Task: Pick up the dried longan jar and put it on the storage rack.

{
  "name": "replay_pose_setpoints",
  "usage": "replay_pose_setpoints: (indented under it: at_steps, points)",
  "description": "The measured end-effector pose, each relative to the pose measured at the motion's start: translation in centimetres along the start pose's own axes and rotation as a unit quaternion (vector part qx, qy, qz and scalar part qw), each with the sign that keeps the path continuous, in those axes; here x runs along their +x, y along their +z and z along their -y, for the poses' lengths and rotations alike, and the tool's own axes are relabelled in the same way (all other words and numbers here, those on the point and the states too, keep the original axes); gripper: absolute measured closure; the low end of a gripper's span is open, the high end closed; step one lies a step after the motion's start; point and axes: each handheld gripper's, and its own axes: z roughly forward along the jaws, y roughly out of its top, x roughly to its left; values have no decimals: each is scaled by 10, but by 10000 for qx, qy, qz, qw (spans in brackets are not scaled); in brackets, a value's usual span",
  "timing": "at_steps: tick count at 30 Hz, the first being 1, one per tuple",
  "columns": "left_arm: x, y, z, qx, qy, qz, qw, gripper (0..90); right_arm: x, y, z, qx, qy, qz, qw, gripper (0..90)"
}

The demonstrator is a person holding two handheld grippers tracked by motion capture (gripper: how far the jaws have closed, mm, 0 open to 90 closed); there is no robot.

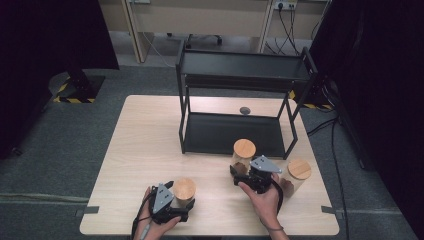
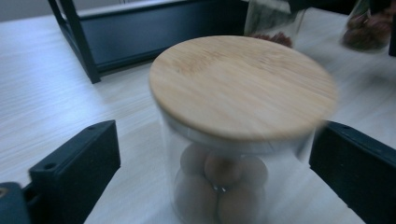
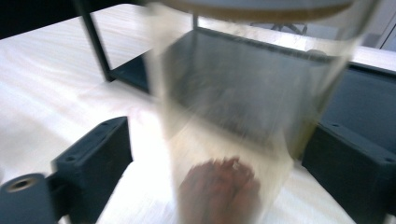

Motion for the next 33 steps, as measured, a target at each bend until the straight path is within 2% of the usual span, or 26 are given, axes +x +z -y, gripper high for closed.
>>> replay_pose_setpoints:
  at_steps: [2, 6, 8, 12, 18, 24, 30, 33]
  points:
    - [-2, -11, 4, -184, 14, -13, 9998, 9, 5, -15, 13, -22, -114, 20, 9999, 65]
    - [-6, -25, 5, -364, 29, 16, 9993, 9, 6, -37, 41, -106, 0, 33, 9999, 62]
    - [-8, -27, 4, -396, 53, 15, 9992, 12, 5, -43, 49, -143, 129, 8, 9998, 57]
    - [-7, -26, 4, -466, -6, -6, 9989, 29, 4, -45, 53, -172, 207, 60, 9996, 57]
    - [-2, -18, 2, -453, -15, -26, 9990, 62, 4, -45, 53, -194, 170, 71, 9996, 56]
    - [-5, -7, -5, -470, 111, 7, 9988, 80, 4, -45, 53, -152, 184, 22, 9997, 55]
    - [-2, 3, -8, -373, 136, -15, 9992, 117, 3, -44, 52, -137, 185, 2, 9997, 55]
    - [-3, 7, -10, -361, 214, 26, 9991, 132, 3, -44, 52, -142, 215, -7, 9997, 55]
